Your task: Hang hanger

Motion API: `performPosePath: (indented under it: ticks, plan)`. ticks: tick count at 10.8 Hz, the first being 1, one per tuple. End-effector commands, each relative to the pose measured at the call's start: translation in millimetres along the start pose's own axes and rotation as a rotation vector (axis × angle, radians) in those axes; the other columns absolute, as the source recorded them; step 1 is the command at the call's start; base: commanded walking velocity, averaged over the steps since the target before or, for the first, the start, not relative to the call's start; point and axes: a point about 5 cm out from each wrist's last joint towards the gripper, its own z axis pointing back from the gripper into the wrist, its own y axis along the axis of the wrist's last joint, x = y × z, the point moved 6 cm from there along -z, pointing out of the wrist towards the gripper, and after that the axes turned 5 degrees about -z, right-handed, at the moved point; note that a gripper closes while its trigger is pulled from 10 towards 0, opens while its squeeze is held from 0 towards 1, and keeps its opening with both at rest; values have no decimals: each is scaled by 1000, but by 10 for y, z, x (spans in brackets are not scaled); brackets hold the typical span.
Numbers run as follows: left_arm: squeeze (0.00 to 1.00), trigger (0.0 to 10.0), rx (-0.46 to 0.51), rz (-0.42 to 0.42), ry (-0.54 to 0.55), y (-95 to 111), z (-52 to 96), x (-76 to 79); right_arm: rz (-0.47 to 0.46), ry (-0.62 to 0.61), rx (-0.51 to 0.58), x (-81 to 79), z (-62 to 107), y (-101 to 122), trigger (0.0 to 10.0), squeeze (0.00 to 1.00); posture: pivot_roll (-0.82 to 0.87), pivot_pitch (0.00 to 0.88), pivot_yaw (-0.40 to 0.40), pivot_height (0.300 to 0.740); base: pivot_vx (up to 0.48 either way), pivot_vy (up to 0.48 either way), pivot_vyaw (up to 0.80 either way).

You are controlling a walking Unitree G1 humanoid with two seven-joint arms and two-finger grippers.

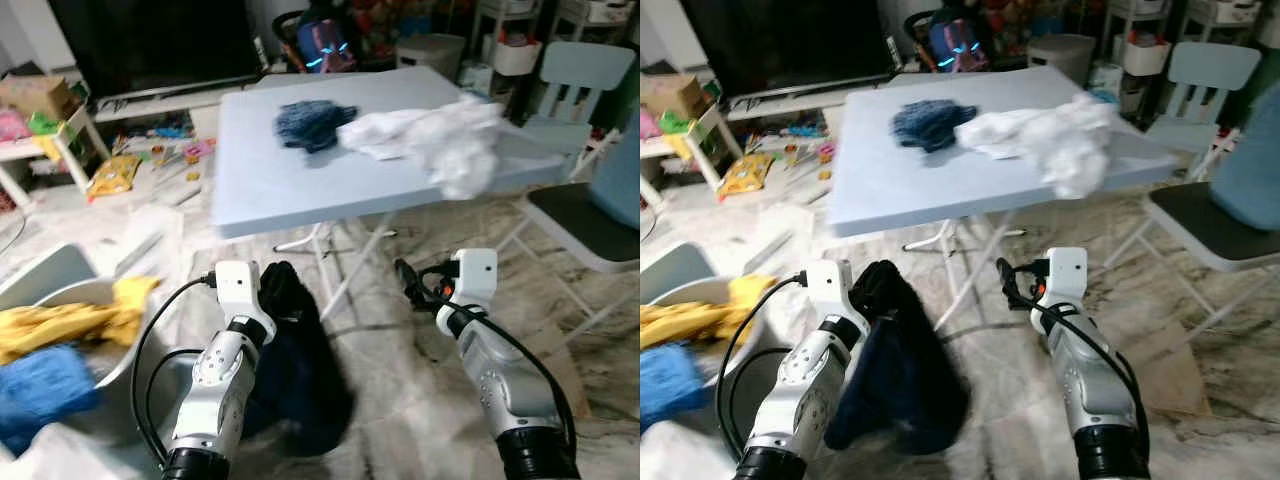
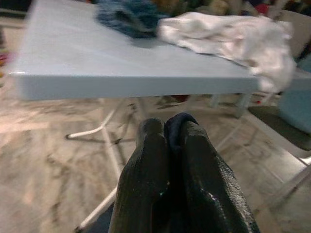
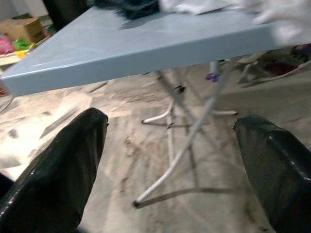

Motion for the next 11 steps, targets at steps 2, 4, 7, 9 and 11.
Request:
performPosePath:
  ticks: [2, 4, 7, 9, 11]
  plan:
    - [0, 10000, 29, 5, -5, 96, -26, -2, 13, 5, 15, -50, -32, 56, 10000, 0, -207, 0, 78, 740, 0, 480, 0]
    - [0, 10000, 27, 5, -8, 85, -19, -2, 22, -26, 14, 9, -25, 58, 10000, 0, -207, 0, 76, 740, 0, 480, 0]
    - [0, 10000, 48, -1, -46, 108, 6, 19, 108, -85, 31, 89, -15, 70, 10000, 0, -208, 0, 76, 740, 0, 97, 0]
    - [0, 10000, 50, -8, -51, 121, 2, 2, 92, -86, 42, 86, -14, 62, 10000, 0, -209, 0, 80, 740, 0, 0, 0]
    - [0, 10000, 54, -9, -42, 149, -20, -37, 140, -99, 64, 110, 3, 87, 10000, 0, -213, 0, 86, 740, 0, 0, 0]
